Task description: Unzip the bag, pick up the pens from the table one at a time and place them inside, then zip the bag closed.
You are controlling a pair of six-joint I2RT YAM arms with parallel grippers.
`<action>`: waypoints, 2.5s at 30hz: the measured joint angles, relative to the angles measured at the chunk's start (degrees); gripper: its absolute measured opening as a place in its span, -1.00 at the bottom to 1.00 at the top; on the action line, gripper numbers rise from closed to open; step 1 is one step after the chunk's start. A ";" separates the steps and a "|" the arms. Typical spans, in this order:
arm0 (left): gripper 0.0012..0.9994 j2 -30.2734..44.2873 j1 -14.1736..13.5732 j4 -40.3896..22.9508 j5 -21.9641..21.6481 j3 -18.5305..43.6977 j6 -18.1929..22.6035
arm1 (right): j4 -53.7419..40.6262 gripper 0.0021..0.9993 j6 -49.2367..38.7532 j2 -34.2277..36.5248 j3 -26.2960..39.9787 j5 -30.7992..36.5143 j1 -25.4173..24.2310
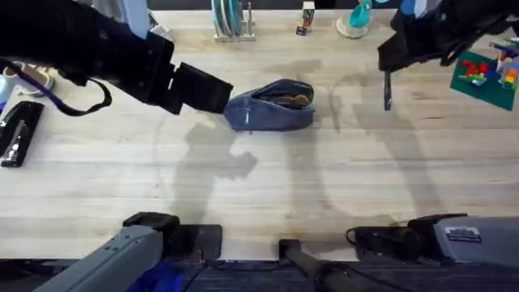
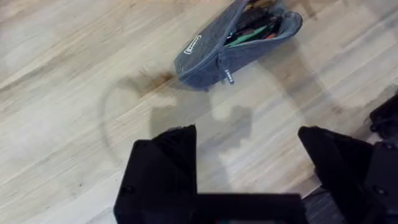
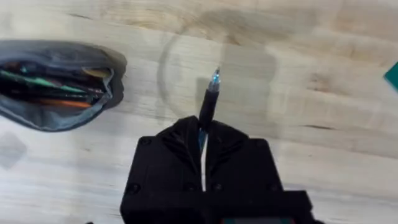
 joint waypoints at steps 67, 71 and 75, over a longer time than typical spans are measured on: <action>0.99 0.00 0.00 0.00 0.00 0.00 0.02 | 2.03 -0.94 -72.64 0.00 6.29 -37.18 5.38; 0.99 0.00 0.00 0.00 0.00 0.00 -0.01 | 2.03 -0.94 -72.88 0.30 6.36 -37.32 6.56; 0.99 0.00 0.00 0.00 -0.01 0.00 0.01 | 2.04 -0.94 -73.04 2.36 6.49 -37.53 7.68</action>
